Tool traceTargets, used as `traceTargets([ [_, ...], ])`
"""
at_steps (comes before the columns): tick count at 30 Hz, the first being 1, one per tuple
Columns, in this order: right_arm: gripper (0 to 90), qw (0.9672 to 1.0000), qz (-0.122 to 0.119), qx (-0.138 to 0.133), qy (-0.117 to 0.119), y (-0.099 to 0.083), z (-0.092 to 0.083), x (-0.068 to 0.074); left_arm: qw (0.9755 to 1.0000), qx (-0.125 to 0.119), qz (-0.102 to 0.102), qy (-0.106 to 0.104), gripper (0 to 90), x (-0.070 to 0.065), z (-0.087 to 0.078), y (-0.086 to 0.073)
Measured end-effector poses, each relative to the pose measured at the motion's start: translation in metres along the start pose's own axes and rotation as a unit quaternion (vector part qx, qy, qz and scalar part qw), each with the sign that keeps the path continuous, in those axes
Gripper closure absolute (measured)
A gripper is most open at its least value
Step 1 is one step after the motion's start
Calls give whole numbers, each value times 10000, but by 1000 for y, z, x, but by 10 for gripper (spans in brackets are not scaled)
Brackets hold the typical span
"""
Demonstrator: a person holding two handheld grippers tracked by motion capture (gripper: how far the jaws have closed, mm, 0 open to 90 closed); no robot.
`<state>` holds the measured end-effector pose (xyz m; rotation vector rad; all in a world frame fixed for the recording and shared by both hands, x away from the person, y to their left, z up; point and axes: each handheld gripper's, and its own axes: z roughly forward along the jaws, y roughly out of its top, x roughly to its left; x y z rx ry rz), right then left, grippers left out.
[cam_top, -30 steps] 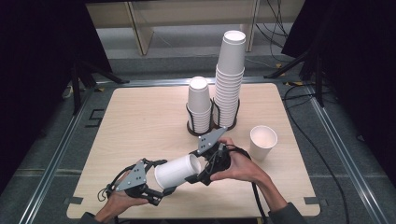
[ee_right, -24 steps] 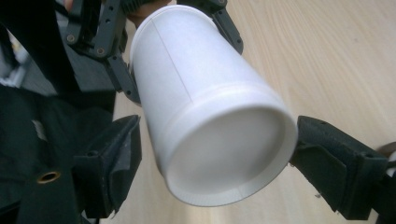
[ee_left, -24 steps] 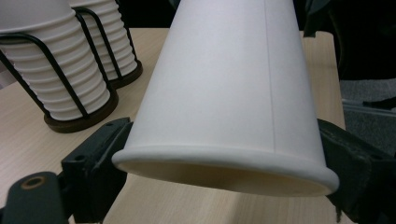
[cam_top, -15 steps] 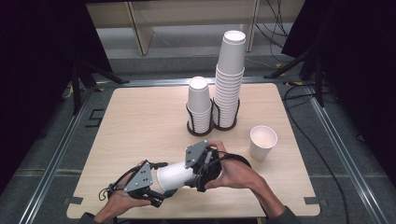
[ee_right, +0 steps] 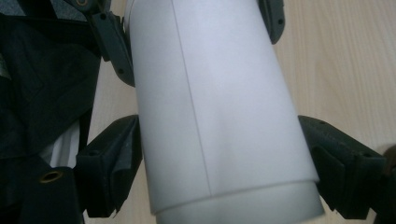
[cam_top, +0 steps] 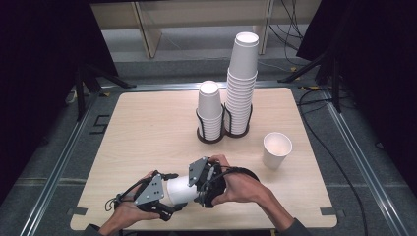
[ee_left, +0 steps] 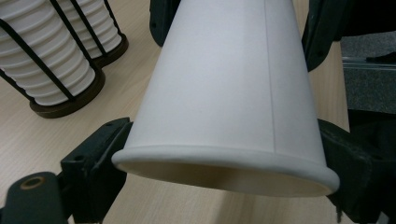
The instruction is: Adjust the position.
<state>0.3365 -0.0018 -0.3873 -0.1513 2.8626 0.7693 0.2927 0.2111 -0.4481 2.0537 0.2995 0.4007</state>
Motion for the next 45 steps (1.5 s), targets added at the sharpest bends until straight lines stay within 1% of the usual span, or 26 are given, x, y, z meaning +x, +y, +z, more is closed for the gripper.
traceTargets([
  [3, 184, 9999, -96, 76, 20, 2, 4, 1, 10000, 0, 15, -24, 115, 0, 0, 1],
  [4, 186, 9999, -115, 80, 19, 2, 4, 1, 10000, 76, 26, -38, 115, 0, -1, 1],
  [6, 191, 9999, -34, 137, 26, 2, 5, 2, 10000, -2, 12, -62, 114, 0, 0, 0],
  [8, 198, 9998, -104, 136, 90, 1, 7, 2, 9999, -6, -24, -108, 110, 0, 1, 0],
  [10, 205, 9996, -49, 259, 104, 0, 7, 3, 9999, 23, -16, -116, 105, 0, 0, 0],
  [12, 211, 9996, -98, 227, 129, -2, 8, 2, 9999, 20, -12, -150, 104, 0, -2, 0],
  [14, 217, 9995, -282, 91, 147, -4, 8, 0, 9997, -123, -73, -188, 102, 1, -1, -1],
  [16, 222, 9996, -193, 66, 202, -5, 8, 1, 9996, -146, -61, -219, 97, 2, -2, -1],
  [19, 226, 9995, -213, 20, 211, -7, 7, 0, 9982, -487, -219, -271, 85, 4, -1, -4],
  [20, 227, 9996, -218, 1, 201, -7, 7, 0, 9983, -486, -243, -213, 79, 5, -3, -4],
  [21, 228, 9997, -113, -4, 207, -8, 7, 1, 9967, -691, -375, -218, 73, 5, -3, -4],
  [23, 230, 9997, -110, -63, 221, -10, 7, -1, 9949, -850, -509, -180, 69, 7, -5, -4],
  [26, 231, 9997, 54, -149, 202, -15, 5, -4, 9921, -1098, -598, -40, 83, 10, -11, -5],
  [28, 231, 9995, 180, -198, 171, -21, 2, -8, 9905, -1218, -641, 3, 150, 13, -15, -5],
  [29, 231, 9988, 337, -304, 196, -24, 0, -9, 9889, -1302, -705, 87, 142, 15, -16, -5],
  [30, 230, 9975, 474, -475, 223, -27, -2, -12, 9876, -1361, -777, 137, 137, 16, -18, -5],
  [33, 230, 9938, 820, -737, 116, -37, -10, -20, 9823, -1569, -1007, 181, 145, 19, -20, -6],
  [34, 230, 9914, 1008, -829, 58, -40, -13, -21, 9798, -1673, -1082, 189, 144, 20, -20, -6],
  [35, 230, 9893, 1095, -967, 33, -43, -15, -24, 9780, -1720, -1167, 200, 142, 20, -21, -6],
  [37, 229, 9858, 1135, -1239, 26, -48, -17, -30, 9761, -1775, -1226, 255, 142, 21, -22, -6],
  [38, 229, 9834, 1228, -1330, 100, -48, -16, -30, 9747, -1825, -1264, 279, 142, 21, -21, -6],
  [40, 228, 9798, 1306, -1508, 112, -50, -17, -32, 9733, -1830, -1352, 315, 142, 21, -21, -7],
  [42, 228, 9763, 1315, -1706, 215, -50, -16, -33, 9713, -1886, -1415, 309, 142, 20, -19, -7],
  [43, 228, 9740, 1423, -1746, 228, -50, -17, -32, 9706, -1897, -1445, 338, 143, 20, -19, -6],
  [44, 228, 9736, 1464, -1731, 250, -50, -17, -31, 9705, -1905, -1435, 369, 143, 21, -19, -6],
  [45, 228, 9748, 1308, -1789, 245, -49, -16, -32, 9703, -1899, -1450, 380, 142, 21, -20, -6],
])
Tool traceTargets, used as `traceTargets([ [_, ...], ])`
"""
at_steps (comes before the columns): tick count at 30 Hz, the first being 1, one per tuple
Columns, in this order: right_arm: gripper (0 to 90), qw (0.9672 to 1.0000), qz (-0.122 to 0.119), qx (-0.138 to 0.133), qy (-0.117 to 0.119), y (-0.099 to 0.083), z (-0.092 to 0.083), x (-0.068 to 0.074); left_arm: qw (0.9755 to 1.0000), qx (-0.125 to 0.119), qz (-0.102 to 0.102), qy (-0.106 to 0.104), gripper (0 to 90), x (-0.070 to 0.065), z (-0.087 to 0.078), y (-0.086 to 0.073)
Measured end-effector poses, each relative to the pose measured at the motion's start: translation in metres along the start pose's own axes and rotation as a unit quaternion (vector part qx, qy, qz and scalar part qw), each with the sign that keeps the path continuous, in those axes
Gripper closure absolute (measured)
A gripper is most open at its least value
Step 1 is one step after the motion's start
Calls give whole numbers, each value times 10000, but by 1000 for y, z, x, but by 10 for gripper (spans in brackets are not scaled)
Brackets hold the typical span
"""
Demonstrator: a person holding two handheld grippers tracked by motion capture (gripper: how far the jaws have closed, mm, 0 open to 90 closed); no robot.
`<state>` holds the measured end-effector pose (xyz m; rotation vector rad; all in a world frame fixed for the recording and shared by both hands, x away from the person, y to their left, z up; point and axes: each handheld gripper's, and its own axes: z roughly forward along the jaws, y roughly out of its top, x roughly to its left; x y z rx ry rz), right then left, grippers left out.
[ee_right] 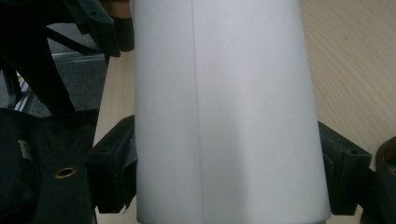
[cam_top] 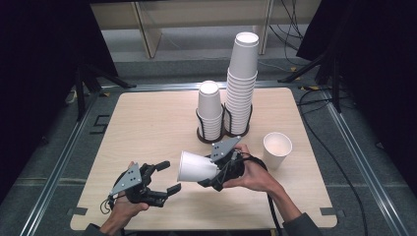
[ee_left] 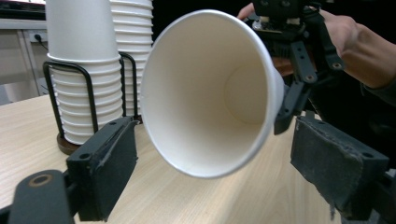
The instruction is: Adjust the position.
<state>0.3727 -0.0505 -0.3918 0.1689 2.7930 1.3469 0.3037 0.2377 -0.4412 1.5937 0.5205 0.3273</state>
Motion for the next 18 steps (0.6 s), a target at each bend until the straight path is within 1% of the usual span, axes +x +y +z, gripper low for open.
traceTargets([
  [1, 228, 10000, -48, -41, -15, 0, 0, 0, 10000, -18, -38, 19, 142, 0, 0, 0],
  [2, 228, 9999, 98, -30, 25, 0, 0, 2, 10000, -9, -67, 37, 142, 0, 0, -1],
  [3, 228, 9999, -94, -92, 26, 1, 1, 1, 9999, 23, -104, 31, 141, 1, 0, -1],
  [4, 228, 9999, -98, -107, 55, 2, 2, 2, 9998, 15, -179, 35, 142, 1, 2, -2],
  [5, 228, 9998, -90, -129, 107, 3, 2, 3, 9998, 23, -185, 29, 127, 0, 2, -2],
  [6, 228, 9998, -123, -156, 100, 3, 3, 4, 9999, -6, -147, -5, 119, 1, 2, -1],
  [7, 228, 9997, -118, -149, 118, 4, 3, 5, 9999, -11, -153, -16, 107, 0, 2, -1],
  [8, 228, 9996, -76, -174, 222, 4, 4, 5, 9999, 7, -168, 7, 89, 0, 2, -1],
  [10, 228, 9993, -87, -240, 284, 4, 6, 6, 9998, 2, -205, 19, 40, -1, 3, -1],
  [11, 228, 9992, -102, -258, 304, 4, 7, 6, 9997, -7, -257, 16, 19, -1, 5, -1],
  [12, 228, 9988, -174, -314, 323, 4, 8, 6, 9996, 0, -297, -14, 0, -2, 5, -1],
  [13, 228, 9988, -108, -279, 391, 4, 10, 8, 9995, -8, -313, -19, 0, -2, 6, -1],
  [14, 228, 9987, -118, -265, 415, 4, 11, 8, 9997, 11, -262, -33, 0, -3, 6, -1],
  [15, 228, 9987, -187, -265, 383, 4, 12, 8, 9997, 15, -249, -35, 0, -4, 6, -1],
  [18, 228, 9981, -191, -300, 499, 4, 17, 10, 9997, -8, -205, -124, 0, -6, 8, -1],
])
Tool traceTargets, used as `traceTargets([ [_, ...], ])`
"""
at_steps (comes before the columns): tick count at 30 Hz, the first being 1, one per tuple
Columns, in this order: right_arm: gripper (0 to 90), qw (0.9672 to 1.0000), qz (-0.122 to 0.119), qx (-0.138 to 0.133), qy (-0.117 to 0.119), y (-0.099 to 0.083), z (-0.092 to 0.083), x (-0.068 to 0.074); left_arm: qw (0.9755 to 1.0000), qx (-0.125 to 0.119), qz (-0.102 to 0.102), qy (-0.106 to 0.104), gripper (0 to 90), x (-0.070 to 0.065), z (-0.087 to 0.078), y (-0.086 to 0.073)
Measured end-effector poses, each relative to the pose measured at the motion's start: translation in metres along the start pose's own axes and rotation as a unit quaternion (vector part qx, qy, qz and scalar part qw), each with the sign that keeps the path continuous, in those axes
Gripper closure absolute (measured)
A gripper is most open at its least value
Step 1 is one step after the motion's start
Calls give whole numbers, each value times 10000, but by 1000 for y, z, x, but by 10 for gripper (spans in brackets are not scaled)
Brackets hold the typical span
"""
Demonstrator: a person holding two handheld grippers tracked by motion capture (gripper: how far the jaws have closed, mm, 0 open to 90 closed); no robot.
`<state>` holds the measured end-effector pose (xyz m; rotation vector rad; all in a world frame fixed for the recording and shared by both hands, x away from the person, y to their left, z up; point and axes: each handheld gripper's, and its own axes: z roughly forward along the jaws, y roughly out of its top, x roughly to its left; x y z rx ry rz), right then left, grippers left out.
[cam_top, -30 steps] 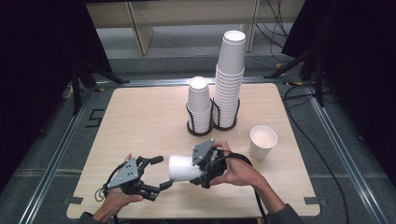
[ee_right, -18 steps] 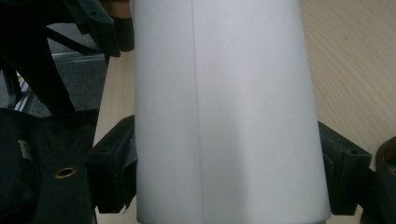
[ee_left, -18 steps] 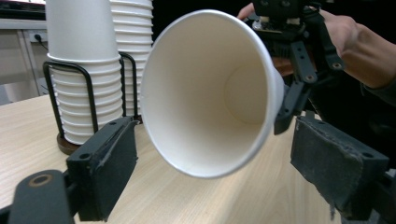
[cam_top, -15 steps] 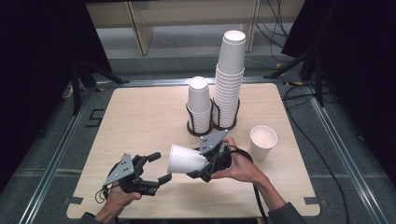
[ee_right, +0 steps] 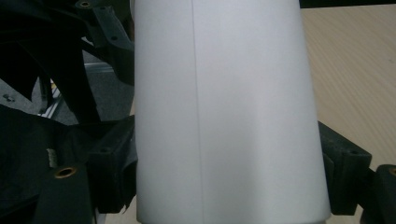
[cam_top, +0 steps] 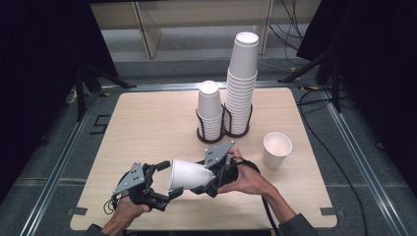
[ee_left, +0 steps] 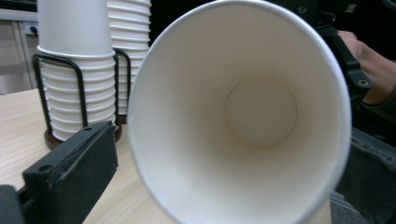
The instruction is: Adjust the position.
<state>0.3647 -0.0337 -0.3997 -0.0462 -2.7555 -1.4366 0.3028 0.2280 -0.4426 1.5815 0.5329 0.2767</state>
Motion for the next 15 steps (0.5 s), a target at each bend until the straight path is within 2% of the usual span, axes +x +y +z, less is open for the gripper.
traceTargets([
  [1, 228, 9998, 160, 49, 53, -1, 1, 2, 10000, 17, 33, -25, 0, 0, 0, 0],
  [3, 227, 10000, 4, 7, 99, -1, 6, 1, 10000, 64, -2, -21, 0, -1, 1, 0],
  [8, 227, 9996, 65, -41, 257, -2, 10, 2, 9999, 12, 80, -124, 0, -1, -1, 0],
  [12, 225, 9995, 113, -65, 291, -5, 10, 0, 9997, 49, 19, -224, 34, 1, -3, 3],
  [15, 221, 9997, 16, -25, 255, -6, 11, 0, 9995, 74, 10, -301, 59, 2, -5, 4],
])
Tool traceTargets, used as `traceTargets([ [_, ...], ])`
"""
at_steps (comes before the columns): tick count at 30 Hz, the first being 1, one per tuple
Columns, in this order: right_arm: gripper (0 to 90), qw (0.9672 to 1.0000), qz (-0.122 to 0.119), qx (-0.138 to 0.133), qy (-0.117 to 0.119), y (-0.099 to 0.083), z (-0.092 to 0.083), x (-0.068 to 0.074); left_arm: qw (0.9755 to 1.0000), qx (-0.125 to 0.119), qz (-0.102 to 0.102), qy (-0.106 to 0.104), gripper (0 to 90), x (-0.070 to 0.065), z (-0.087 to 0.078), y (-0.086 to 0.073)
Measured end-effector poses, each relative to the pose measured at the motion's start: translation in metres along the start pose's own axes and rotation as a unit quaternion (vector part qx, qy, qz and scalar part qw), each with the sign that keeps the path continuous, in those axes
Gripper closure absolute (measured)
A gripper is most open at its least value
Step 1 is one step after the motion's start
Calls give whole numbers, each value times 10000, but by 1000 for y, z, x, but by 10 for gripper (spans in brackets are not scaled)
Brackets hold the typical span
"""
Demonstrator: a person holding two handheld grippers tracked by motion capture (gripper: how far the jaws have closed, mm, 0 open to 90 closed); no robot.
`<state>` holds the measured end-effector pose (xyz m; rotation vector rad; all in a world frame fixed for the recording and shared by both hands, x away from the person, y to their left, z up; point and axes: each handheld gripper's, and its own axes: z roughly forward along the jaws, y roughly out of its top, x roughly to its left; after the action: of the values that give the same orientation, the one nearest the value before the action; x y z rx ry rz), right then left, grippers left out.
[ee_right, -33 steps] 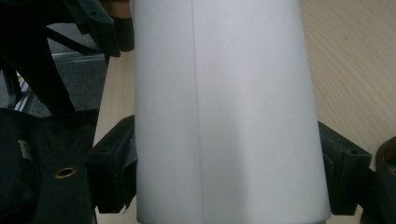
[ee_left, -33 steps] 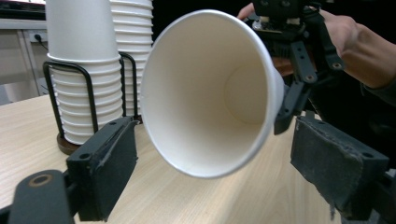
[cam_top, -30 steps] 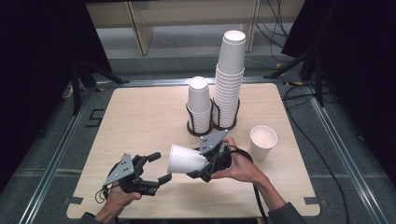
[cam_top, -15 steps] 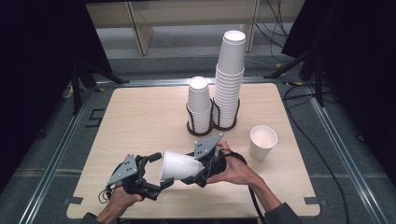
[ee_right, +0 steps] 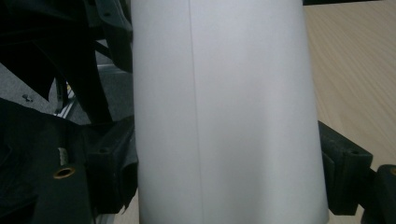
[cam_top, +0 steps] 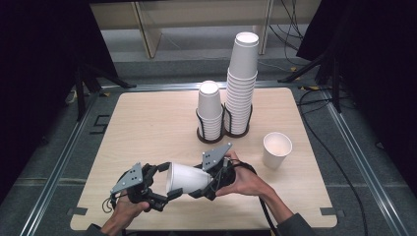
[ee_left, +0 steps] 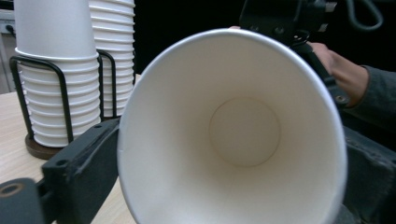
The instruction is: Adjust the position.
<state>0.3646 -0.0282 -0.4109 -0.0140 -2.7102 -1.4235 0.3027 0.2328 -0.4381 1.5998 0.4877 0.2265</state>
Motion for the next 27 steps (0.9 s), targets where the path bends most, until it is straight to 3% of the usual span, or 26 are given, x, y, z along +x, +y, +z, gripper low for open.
traceTargets([
  [5, 184, 9993, 68, 323, -146, 1, 1, 2, 9996, 197, 179, -20, 95, 0, -1, 2],
  [7, 172, 9981, 2, 519, -342, 3, 0, 4, 9991, 321, 262, 4, 100, -2, 0, 2],
  [10, 168, 9973, -112, 602, -406, 8, -1, 8, 9982, 478, 360, 29, 104, -4, 3, 2],
  [13, 160, 9945, -246, 843, -573, 11, 1, 12, 9976, 543, 439, 34, 103, -5, 5, 1],
  [15, 161, 9923, -359, 993, -642, 13, 3, 15, 9961, 727, 497, 88, 103, -6, 5, 2],
  [16, 161, 9913, -414, 1071, -649, 14, 5, 16, 9965, 671, 489, 63, 103, -6, 7, 1],
  [20, 159, 9864, -580, 1355, -728, 15, 16, 19, 9945, 859, 591, 92, 103, -9, 9, 1],
  [27, 166, 9846, -584, 1474, -740, 17, 25, 21, 9919, 1059, 680, 144, 103, -11, 10, 2],
])
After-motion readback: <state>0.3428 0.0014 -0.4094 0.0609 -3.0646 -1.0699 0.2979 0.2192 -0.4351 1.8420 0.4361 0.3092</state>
